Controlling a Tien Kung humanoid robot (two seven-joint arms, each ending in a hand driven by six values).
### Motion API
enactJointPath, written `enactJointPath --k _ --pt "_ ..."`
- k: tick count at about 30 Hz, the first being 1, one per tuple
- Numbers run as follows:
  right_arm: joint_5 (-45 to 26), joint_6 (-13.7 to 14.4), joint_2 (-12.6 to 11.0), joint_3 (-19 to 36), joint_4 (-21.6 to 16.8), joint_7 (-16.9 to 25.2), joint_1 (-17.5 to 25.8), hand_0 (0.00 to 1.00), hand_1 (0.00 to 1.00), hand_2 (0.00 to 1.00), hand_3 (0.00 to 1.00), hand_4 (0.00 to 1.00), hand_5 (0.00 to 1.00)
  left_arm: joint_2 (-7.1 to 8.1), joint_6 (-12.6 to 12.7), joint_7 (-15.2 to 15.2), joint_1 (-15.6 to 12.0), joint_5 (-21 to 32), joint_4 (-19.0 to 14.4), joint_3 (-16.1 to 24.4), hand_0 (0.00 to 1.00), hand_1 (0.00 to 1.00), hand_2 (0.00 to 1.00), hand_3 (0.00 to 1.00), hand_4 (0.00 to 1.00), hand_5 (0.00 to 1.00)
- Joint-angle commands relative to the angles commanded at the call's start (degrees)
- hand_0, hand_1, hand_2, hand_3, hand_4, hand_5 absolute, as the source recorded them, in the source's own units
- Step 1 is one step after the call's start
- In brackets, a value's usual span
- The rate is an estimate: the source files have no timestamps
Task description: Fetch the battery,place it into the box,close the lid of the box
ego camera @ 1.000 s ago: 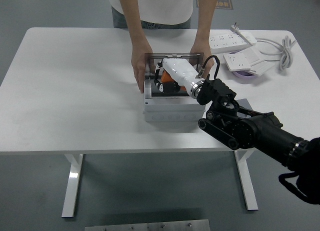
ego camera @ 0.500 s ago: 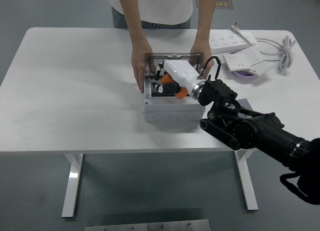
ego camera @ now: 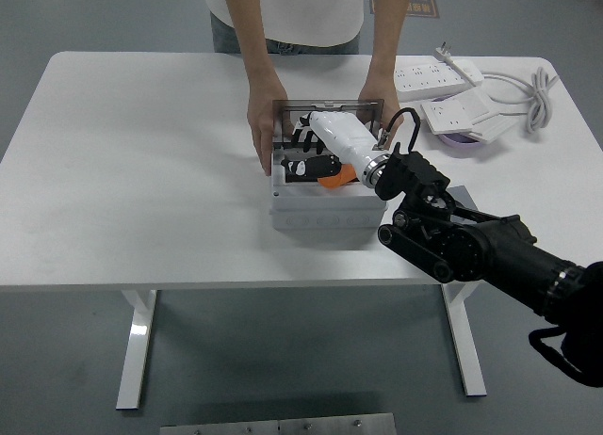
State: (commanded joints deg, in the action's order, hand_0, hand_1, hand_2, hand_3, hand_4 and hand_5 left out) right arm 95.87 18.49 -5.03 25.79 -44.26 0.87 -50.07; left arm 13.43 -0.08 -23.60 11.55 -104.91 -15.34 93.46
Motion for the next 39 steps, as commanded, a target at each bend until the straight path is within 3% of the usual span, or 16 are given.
enactJointPath --k 2,7,19,20,25,26,31,32,33,39 --pt "-0.03 0.16 -0.03 0.01 -0.06 0.09 -0.02 0.627 0.406 0.473 0.537 0.788 0.386 -0.01 -0.02 0.01 0.03 -0.02 0.00 0.01 0.589 0.683 0.594 0.581 0.548 0.002" --pt "-1.28 0.26 -0.24 0.49 -0.73 -0.67 0.06 0.627 0.406 0.473 0.537 0.788 0.386 -0.06 -0.08 -0.09 0.00 -0.13 -0.04 0.07 0.589 0.683 0.594 0.581 0.548 0.002" --pt "-15.94 2.03 -2.41 2.55 -7.48 -4.04 1.33 0.618 0.404 0.462 0.516 0.792 0.391 -0.28 0.05 -0.30 -0.22 0.30 -0.13 -0.09 0.589 0.683 0.593 0.579 0.549 0.002" --pt "-16.54 2.24 -2.59 2.71 -8.21 -4.41 1.45 0.264 0.321 0.416 0.500 0.722 0.372 -0.28 0.06 -0.30 -0.23 0.33 -0.13 -0.11 0.589 0.683 0.593 0.578 0.548 0.002" --pt "-15.83 2.89 -3.69 4.39 -13.08 -8.42 2.43 0.264 0.321 0.416 0.500 0.722 0.372 -0.28 0.21 -0.34 -0.33 0.72 -0.14 -0.26 0.589 0.683 0.593 0.578 0.548 0.002" --pt "-15.32 2.80 -3.91 4.77 -14.01 -9.38 2.62 0.099 0.205 0.276 0.336 0.176 0.331 -0.30 0.23 -0.35 -0.36 0.78 -0.14 -0.27 0.589 0.683 0.593 0.578 0.548 0.002" --pt "-11.94 1.25 -5.25 7.71 -19.42 -14.97 3.68 0.099 0.205 0.276 0.336 0.176 0.331 -0.38 0.32 -0.40 -0.52 1.05 -0.16 -0.38 0.589 0.683 0.593 0.578 0.548 0.002" --pt "-11.44 0.90 -5.51 8.47 -20.58 -15.93 3.87 0.036 0.173 0.235 0.293 0.133 0.276 -0.40 0.33 -0.42 -0.55 1.10 -0.17 -0.39 0.590 0.684 0.593 0.578 0.549 0.002" --pt "-11.11 0.58 -5.75 9.28 -21.75 -16.70 4.02 0.036 0.173 0.235 0.293 0.133 0.276 -0.41 0.33 -0.43 -0.57 1.11 -0.17 -0.39 0.590 0.684 0.593 0.578 0.549 0.002" --pt "-11.10 -0.14 -6.87 13.73 -27.30 -17.67 4.51 0.033 0.167 0.232 0.290 0.134 0.254 -0.47 0.35 -0.44 -0.61 1.15 -0.18 -0.37 0.590 0.683 0.593 0.578 0.548 0.002"
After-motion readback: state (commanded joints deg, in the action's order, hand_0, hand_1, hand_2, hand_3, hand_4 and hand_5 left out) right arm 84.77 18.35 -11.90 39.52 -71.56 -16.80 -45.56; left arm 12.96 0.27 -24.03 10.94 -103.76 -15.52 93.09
